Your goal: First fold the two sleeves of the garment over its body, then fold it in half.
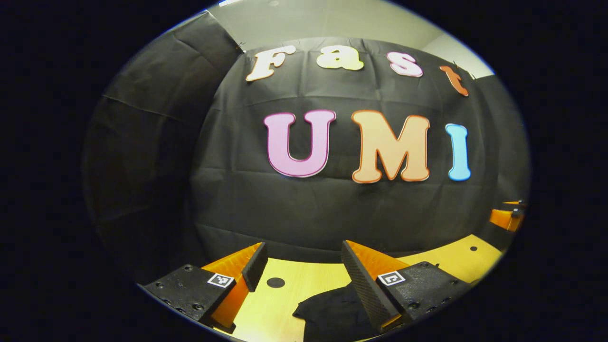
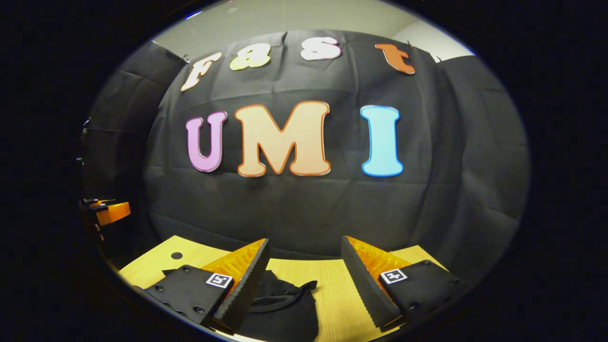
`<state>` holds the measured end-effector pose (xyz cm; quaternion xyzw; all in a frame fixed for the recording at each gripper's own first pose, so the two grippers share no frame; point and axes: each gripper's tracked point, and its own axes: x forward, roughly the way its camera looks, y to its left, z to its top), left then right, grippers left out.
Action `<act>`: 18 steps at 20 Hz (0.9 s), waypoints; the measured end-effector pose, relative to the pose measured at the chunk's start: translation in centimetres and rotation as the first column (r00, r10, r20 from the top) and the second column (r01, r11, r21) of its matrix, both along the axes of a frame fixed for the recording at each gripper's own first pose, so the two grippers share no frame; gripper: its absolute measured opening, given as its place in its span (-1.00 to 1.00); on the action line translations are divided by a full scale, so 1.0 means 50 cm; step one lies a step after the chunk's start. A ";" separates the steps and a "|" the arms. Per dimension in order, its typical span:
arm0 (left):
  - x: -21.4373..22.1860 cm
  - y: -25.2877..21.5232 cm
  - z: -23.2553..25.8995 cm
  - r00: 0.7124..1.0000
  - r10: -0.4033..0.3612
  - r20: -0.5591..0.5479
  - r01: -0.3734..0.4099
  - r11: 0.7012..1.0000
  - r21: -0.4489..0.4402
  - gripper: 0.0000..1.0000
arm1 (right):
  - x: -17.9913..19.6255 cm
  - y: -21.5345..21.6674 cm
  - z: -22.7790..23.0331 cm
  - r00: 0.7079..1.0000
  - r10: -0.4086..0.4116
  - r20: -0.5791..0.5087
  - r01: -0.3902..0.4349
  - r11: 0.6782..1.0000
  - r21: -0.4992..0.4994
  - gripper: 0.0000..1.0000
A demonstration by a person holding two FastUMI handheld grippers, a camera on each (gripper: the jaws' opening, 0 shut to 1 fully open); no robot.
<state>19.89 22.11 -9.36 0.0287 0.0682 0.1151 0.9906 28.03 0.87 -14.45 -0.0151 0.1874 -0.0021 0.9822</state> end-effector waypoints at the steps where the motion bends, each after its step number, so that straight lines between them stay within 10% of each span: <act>1: -0.030 -0.021 0.033 0.999 -0.015 0.032 0.015 1.000 0.010 0.93 | -0.021 -0.001 0.021 0.999 0.006 0.033 -0.006 1.000 -0.006 0.90; 18: -0.437 -0.219 0.235 0.978 -0.079 0.193 0.056 0.991 0.120 0.92 | -0.499 -0.059 0.192 0.977 0.042 0.209 -0.052 0.998 0.039 0.96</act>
